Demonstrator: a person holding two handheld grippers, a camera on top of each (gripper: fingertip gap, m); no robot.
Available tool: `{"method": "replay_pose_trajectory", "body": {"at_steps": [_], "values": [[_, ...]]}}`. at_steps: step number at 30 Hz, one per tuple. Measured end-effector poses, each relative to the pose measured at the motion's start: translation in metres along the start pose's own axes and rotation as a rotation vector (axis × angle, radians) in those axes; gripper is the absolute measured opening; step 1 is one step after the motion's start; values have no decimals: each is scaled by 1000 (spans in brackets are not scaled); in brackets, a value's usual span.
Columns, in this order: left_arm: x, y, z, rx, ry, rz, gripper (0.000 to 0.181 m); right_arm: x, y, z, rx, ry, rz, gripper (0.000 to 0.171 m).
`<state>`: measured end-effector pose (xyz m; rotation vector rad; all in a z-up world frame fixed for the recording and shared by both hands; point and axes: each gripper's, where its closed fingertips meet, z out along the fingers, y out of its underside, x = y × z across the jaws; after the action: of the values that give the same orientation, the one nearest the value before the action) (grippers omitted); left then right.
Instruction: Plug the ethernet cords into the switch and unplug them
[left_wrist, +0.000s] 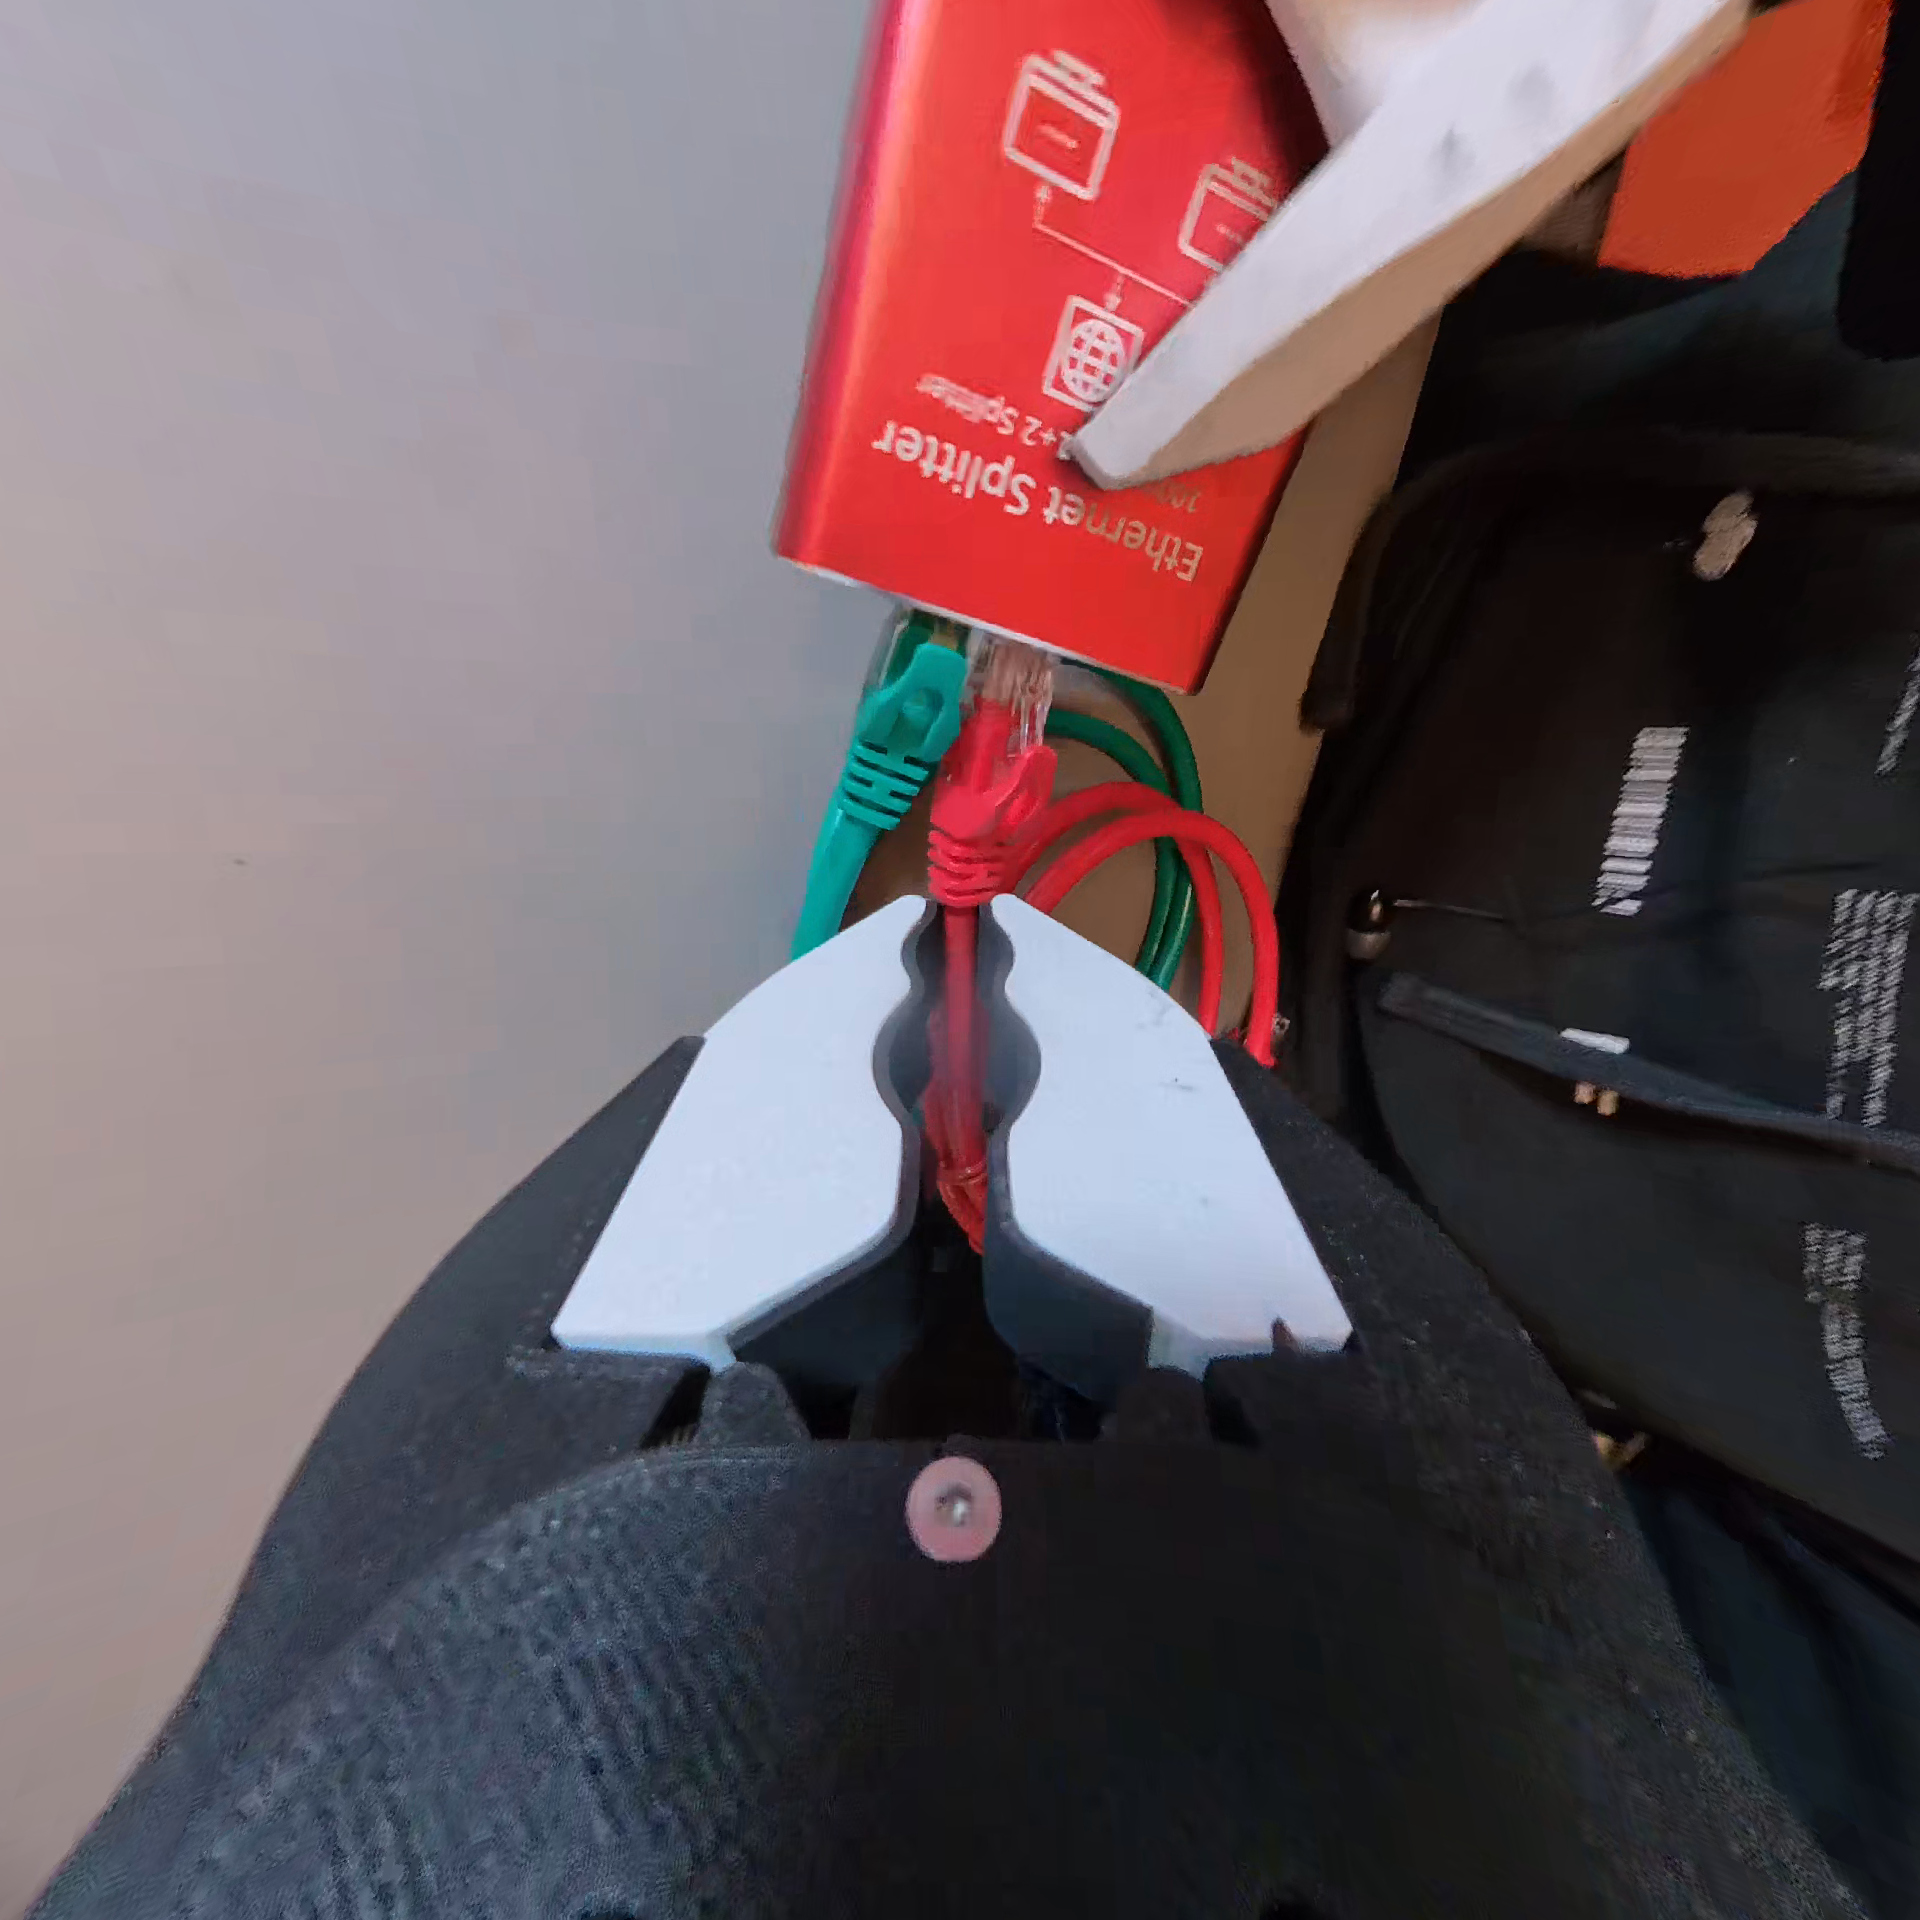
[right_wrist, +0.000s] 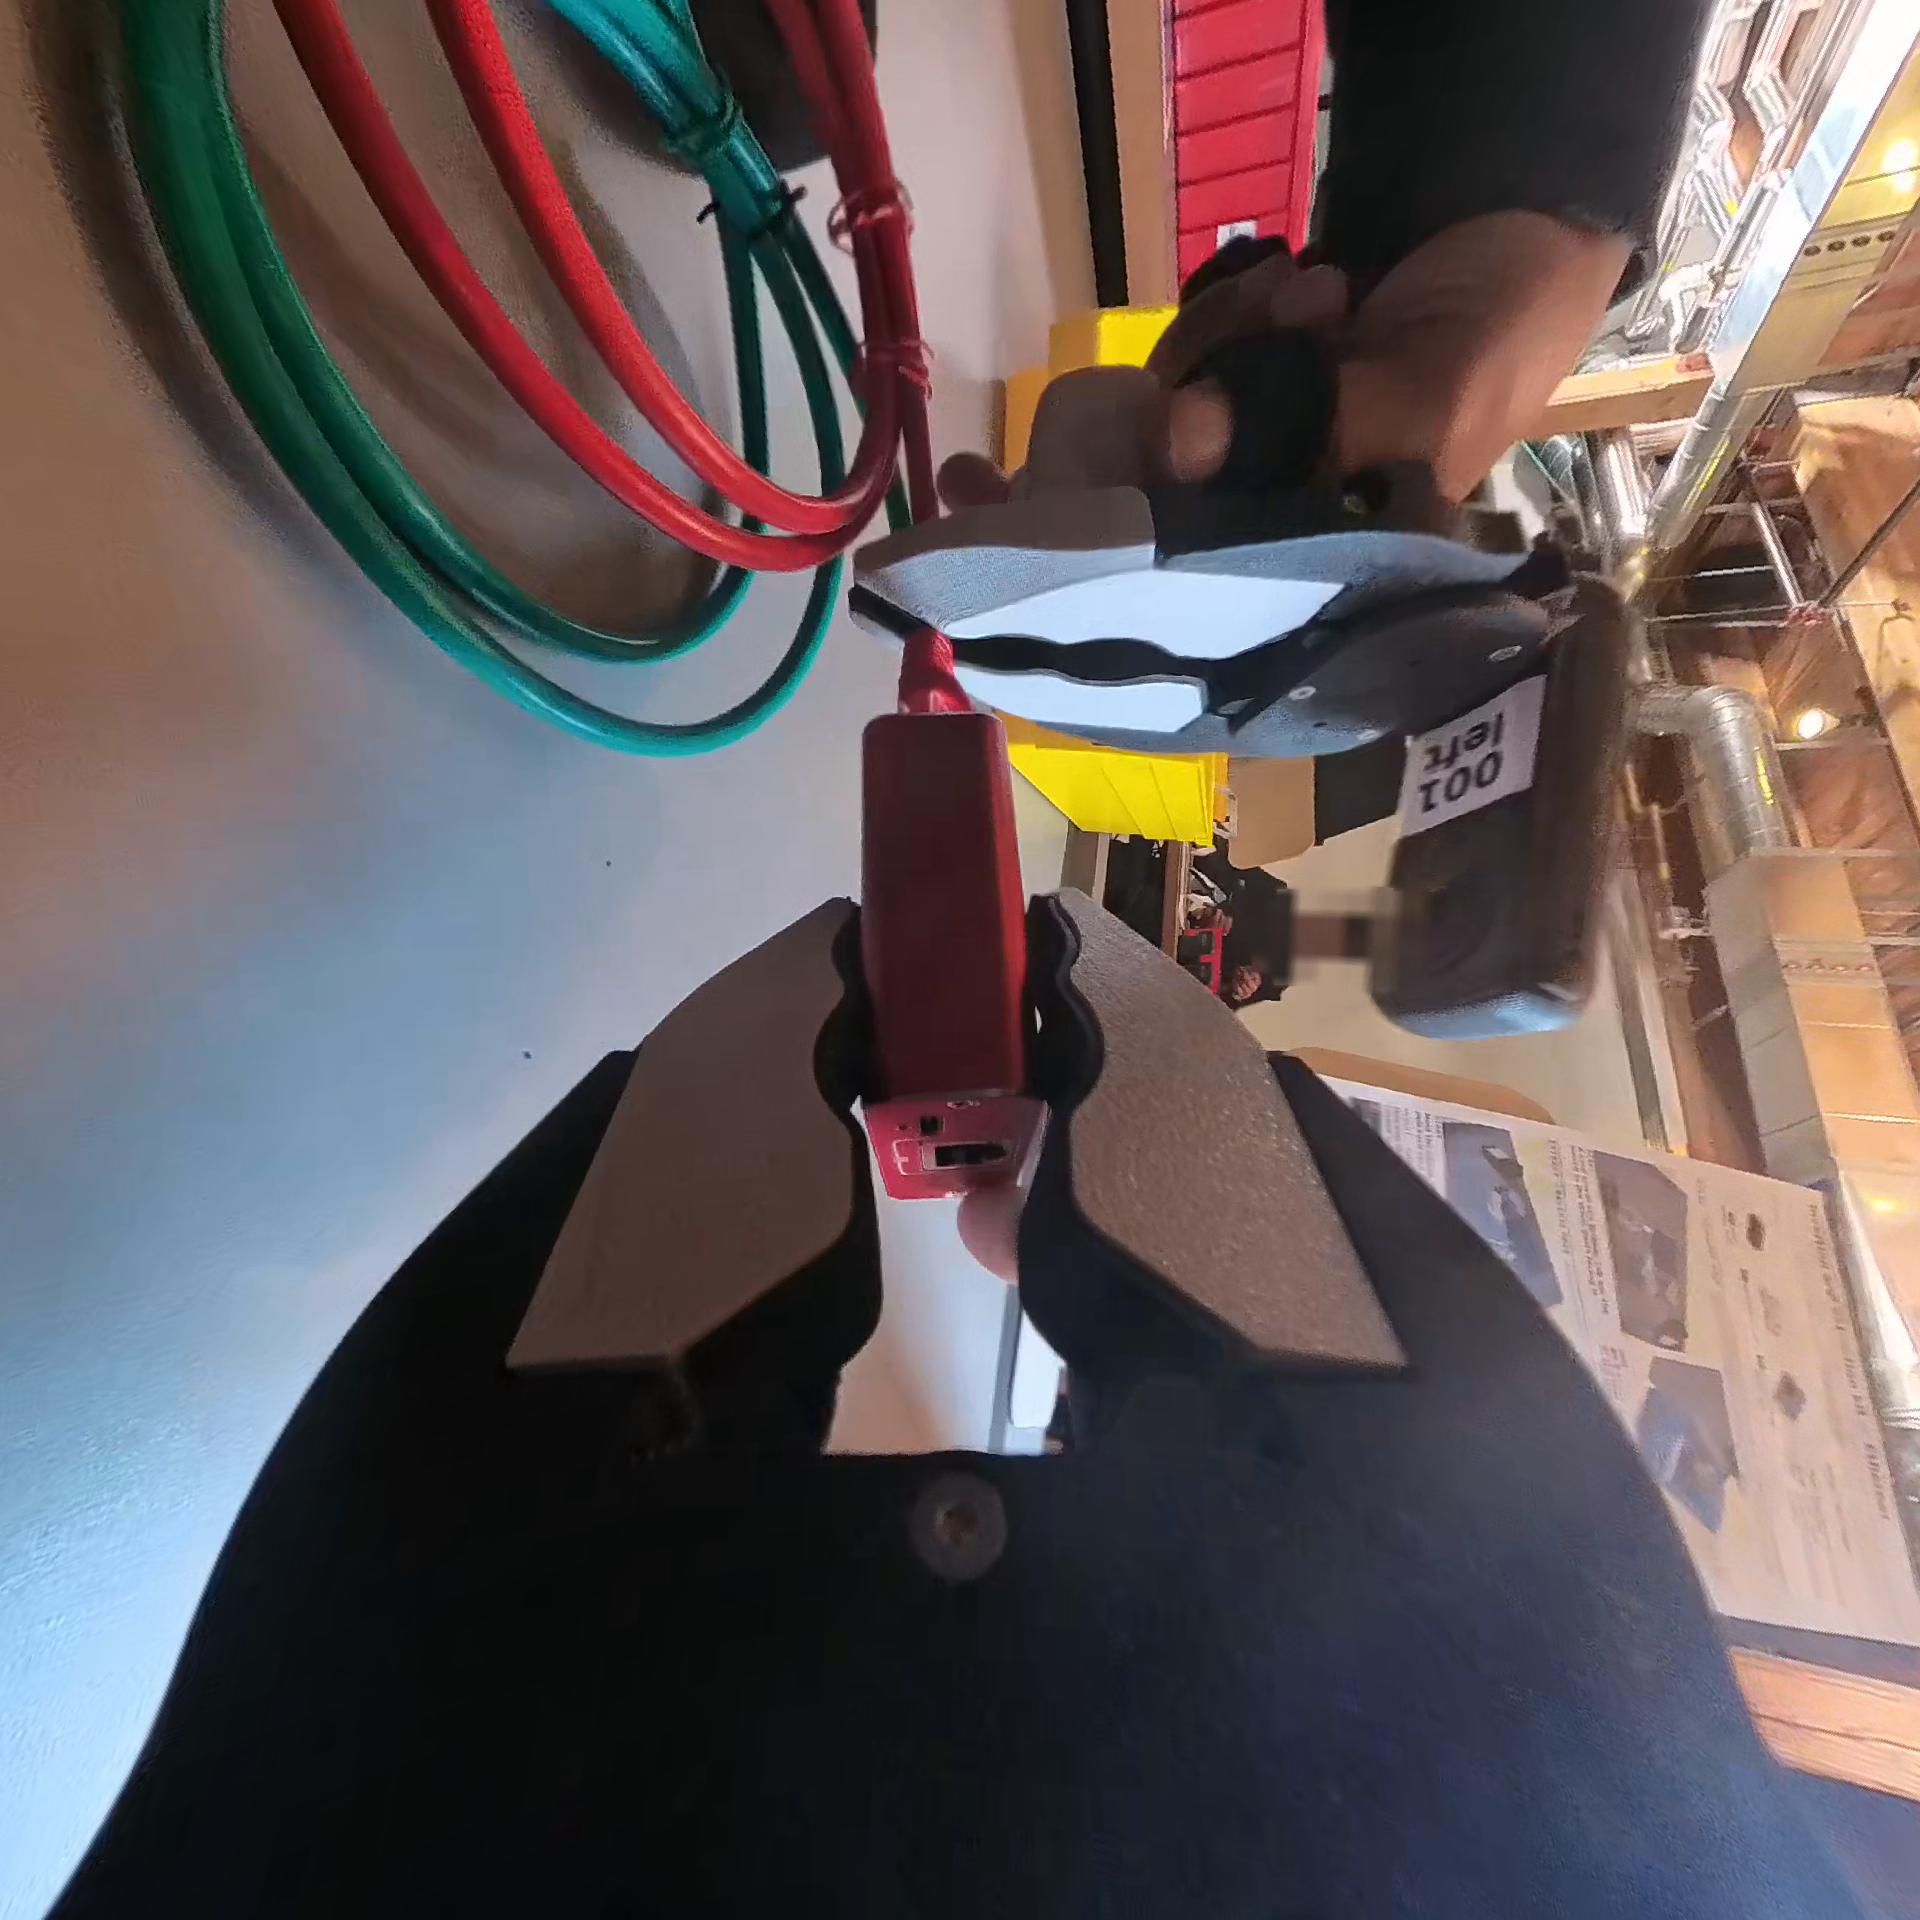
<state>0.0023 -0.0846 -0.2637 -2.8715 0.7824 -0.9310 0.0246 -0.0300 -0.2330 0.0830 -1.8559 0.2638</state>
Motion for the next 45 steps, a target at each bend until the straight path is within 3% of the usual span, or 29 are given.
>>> {"method": "replay_pose_trajectory", "body": {"at_steps": [1,12,24,38,42,45], "values": [[1,1,1,1,26,-33,5,0,0,0,-6,6,-22,28],[21,15,0,-112,26,102,4,1,-11,0,68,22,-52,28],[48,-1,-20,148,354,70,5,20,-15,-17,79,101,-23,28],[44,-1,-11,297,453,-46,5,8,-10,-9,70,81,-53,28],[41,9,-2,239,432,-39,4,2,-19,-6,88,43,-80,28],[28,8,-6,253,259,21,6,4,-12,-3,67,46,-57,28]]}}
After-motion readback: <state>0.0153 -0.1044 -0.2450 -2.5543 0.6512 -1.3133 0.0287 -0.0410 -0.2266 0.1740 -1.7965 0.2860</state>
